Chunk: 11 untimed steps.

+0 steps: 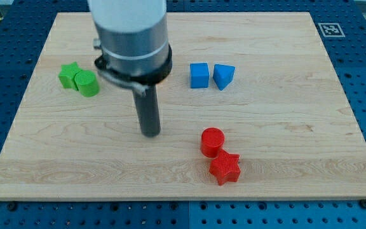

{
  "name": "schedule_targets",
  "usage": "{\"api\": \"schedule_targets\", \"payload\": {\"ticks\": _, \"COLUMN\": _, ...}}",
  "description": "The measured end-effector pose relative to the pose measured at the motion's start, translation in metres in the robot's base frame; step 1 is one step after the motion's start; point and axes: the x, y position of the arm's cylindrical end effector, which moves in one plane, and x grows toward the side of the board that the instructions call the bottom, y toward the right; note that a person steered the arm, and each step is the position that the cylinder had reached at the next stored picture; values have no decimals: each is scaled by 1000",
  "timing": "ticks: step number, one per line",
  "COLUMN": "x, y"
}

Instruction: Move the yellow hexagon diagonally to the yellow heart

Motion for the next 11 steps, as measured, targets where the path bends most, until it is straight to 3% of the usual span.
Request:
{"api": "schedule_targets", "payload": {"ticks": 1, "x": -53, "y": -5}}
{"api": "schedule_targets", "payload": {"ticks": 8, "x": -142, "y": -35}}
{"api": "schedule_targets", "payload": {"ticks": 11, "x": -182, "y": -74}}
